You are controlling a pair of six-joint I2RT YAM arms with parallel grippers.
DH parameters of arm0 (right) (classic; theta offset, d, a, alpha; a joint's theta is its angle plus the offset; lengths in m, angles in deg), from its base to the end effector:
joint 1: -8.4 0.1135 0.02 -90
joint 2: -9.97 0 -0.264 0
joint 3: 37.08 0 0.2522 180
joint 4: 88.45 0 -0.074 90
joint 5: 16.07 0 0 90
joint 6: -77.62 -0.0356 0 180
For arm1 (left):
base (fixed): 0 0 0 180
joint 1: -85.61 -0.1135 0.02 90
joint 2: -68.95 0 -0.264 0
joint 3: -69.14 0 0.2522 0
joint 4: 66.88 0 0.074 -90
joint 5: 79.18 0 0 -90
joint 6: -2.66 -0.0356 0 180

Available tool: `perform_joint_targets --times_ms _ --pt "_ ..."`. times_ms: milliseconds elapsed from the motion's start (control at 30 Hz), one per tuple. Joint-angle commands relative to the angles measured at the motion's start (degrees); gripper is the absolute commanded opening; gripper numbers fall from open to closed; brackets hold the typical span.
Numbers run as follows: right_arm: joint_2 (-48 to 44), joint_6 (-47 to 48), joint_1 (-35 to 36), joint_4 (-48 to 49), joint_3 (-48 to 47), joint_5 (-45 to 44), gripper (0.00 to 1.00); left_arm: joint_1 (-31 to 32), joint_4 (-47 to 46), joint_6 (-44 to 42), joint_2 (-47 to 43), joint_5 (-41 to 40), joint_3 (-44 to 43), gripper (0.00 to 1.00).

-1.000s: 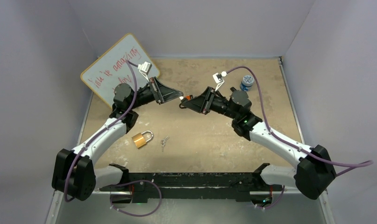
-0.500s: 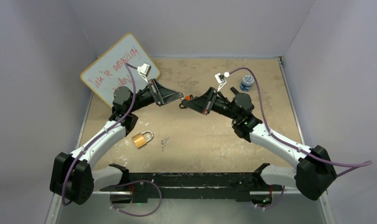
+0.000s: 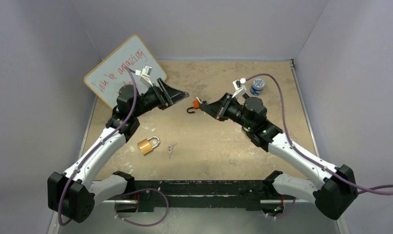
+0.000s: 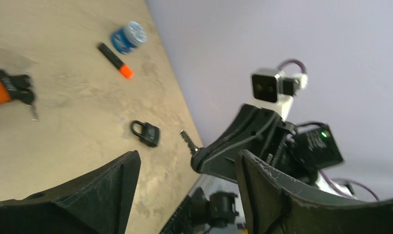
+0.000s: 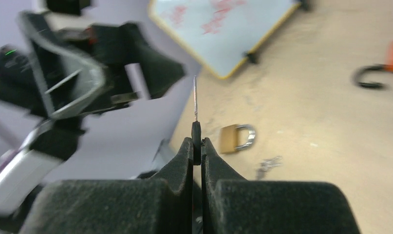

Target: Unlock with the key

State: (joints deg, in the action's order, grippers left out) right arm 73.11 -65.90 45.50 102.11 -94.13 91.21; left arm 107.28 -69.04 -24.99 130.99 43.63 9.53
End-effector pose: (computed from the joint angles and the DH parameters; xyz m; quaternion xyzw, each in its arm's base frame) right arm 0.2003 0.1648 0.3307 -0.0133 0.6802 0.5877 0.4379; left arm 0.2272 -0.1110 0.3355 -0.0495 0.7068 -0.6016 0.3689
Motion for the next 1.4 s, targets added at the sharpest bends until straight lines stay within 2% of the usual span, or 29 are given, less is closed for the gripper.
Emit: perform_joint_targets --times_ms 0,100,233,433,600,800,1033,1233,1367 --pt "-4.2 7.5 -0.3 -28.3 -7.8 -24.7 0.00 0.2 22.7 -15.0 1.8 -13.6 -9.2 0.73" --pt "-5.1 8.0 -0.4 -41.9 -11.4 -35.9 0.00 2.0 20.9 -14.9 7.1 -12.1 -10.5 0.73" --pt "-8.6 5.8 -0.3 -56.1 -14.0 -48.3 0.00 9.1 11.2 -12.1 15.0 -11.7 -11.2 0.70" --pt "-15.9 -0.9 -0.3 -67.9 -14.7 -59.4 0.00 19.3 -0.8 -6.1 28.8 -12.7 -15.8 0.68" --pt "-21.2 -1.7 -0.3 -72.9 -16.6 -62.0 0.00 26.6 -5.9 -1.0 41.3 -17.6 -23.4 0.68" --pt "-25.2 0.3 -0.4 -76.7 -17.4 -61.5 0.00 30.0 -9.2 4.5 56.8 -19.7 -33.5 0.65" --pt "-30.5 1.3 -0.4 -78.9 -16.6 -61.2 0.00 33.7 -4.4 2.9 63.6 -28.1 -41.2 0.64" --pt "-31.4 2.5 -0.4 -81.3 -16.8 -58.4 0.00 34.5 -9.6 2.6 69.2 -28.4 -43.4 0.62" --pt "-32.4 2.9 -0.3 -82.7 -17.1 -58.9 0.00 35.2 -1.1 2.5 71.8 -30.5 -48.5 0.61"
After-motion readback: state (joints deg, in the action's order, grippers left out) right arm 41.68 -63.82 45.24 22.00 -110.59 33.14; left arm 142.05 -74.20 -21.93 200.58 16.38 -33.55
